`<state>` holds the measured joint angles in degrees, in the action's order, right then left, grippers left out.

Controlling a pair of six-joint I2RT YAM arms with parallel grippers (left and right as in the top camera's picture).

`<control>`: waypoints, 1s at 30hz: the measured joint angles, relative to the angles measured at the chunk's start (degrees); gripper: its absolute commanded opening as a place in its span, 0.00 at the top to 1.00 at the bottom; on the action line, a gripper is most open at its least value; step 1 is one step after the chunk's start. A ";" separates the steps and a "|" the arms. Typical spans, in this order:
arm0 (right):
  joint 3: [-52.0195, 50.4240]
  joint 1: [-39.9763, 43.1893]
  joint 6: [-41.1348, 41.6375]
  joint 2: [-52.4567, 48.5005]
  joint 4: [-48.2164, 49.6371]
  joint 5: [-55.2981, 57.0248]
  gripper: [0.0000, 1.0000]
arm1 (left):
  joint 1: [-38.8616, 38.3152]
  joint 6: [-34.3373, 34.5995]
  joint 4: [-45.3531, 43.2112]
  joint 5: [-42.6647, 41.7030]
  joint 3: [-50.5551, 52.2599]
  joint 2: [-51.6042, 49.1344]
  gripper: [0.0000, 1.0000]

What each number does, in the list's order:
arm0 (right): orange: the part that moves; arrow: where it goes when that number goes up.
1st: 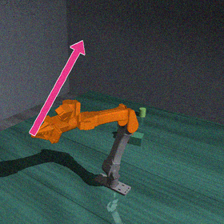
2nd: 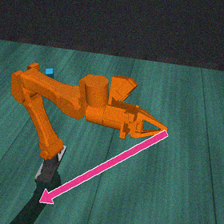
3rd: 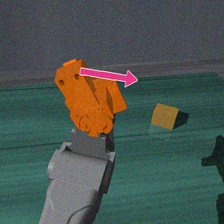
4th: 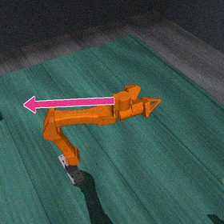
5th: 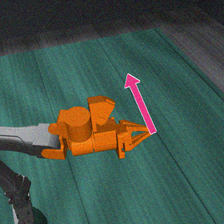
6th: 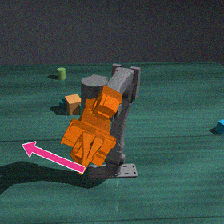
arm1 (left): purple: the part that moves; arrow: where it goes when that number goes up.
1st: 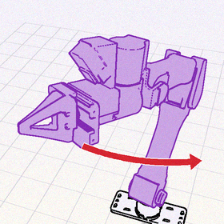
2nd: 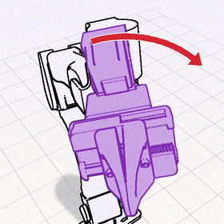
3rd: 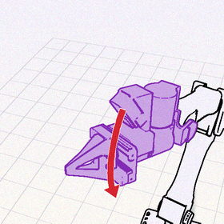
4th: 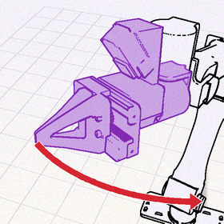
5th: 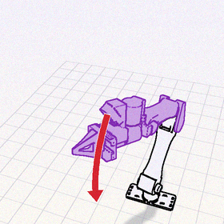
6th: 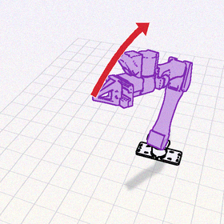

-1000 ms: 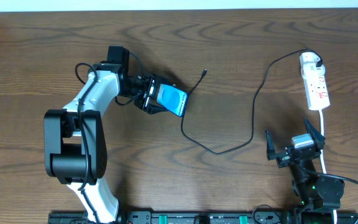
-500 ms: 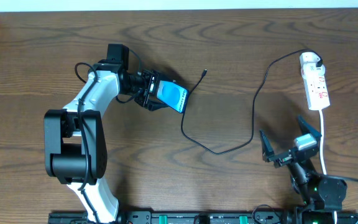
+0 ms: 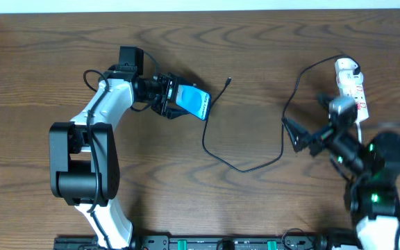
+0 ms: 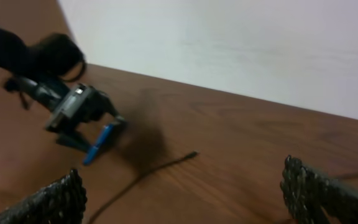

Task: Plug charger to phone and switch on socket
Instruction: 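Move the right gripper left toward the phone held by the left gripper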

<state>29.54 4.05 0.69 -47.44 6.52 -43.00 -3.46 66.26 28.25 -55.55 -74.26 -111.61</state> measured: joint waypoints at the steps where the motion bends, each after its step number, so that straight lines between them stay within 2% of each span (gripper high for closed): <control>1: 1.66 0.24 0.46 -2.49 -0.02 -2.16 0.01 | -0.02 0.42 -0.70 -0.02 0.00 0.00 0.41; 12: 18.27 -0.46 5.22 -28.48 0.00 -20.92 0.01 | 0.00 5.14 -6.29 -0.07 0.00 0.00 0.41; 18: 22.01 -4.76 5.90 -35.34 0.11 -24.35 0.01 | 0.00 6.49 -6.73 -0.07 0.00 0.00 0.41; 22: 22.16 -7.19 6.78 -36.44 0.22 -22.67 0.01 | 0.00 7.13 -6.75 -0.07 0.00 0.00 0.41; 30: 22.27 -10.82 15.78 -36.52 2.84 -9.46 0.01 | 0.00 7.26 -6.84 -0.04 0.00 -0.02 0.41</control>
<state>51.81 -6.76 16.47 -83.96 9.37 -52.47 -3.46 73.52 21.41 -55.59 -74.26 -111.63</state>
